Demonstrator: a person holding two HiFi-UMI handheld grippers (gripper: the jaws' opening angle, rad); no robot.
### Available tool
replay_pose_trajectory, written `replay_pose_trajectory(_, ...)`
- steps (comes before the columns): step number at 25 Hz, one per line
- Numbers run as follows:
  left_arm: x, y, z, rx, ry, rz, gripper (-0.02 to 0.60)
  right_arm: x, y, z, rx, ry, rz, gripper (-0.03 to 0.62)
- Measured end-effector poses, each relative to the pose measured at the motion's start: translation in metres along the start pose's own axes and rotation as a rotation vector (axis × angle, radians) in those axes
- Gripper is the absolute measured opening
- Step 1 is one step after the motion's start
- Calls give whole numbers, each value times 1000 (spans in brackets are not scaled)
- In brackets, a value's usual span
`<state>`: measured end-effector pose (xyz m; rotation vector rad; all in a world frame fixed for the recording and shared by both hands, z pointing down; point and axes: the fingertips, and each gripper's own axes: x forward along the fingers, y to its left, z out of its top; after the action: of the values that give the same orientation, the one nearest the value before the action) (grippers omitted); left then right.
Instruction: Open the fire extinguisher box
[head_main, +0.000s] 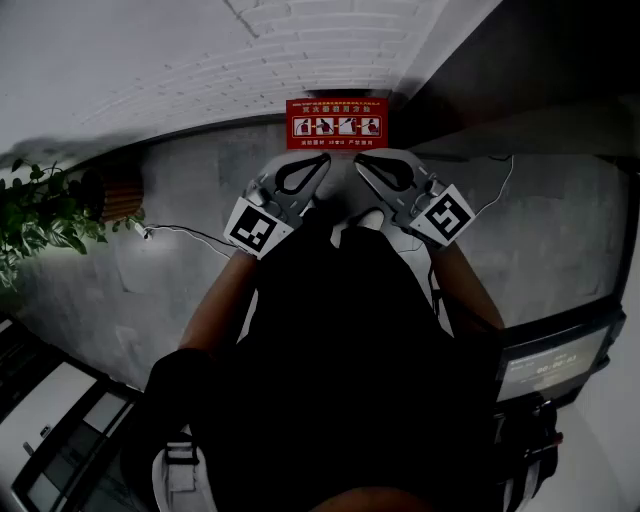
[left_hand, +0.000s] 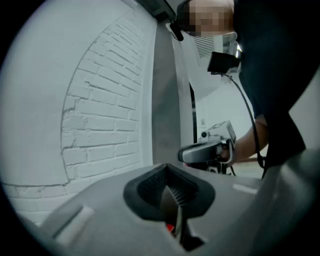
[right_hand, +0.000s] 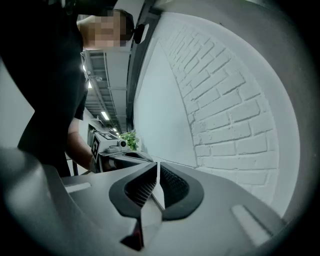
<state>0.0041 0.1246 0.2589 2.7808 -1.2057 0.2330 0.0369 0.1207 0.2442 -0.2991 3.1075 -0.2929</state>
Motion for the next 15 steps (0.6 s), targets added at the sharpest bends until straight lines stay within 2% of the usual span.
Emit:
replay_pose_trajectory(7,14,57,-29,-46,-1,-35,3,40,-51,-42,108,43,-88,12)
replay_pose_trajectory(11,21,86,-40,-72,-4,-117,3,61,-88,-73,181,86,-194,12)
replay_pose_trajectory(15,36,107,-61,-94,23,-208,3,57,-131,-118,232,134,-326,12)
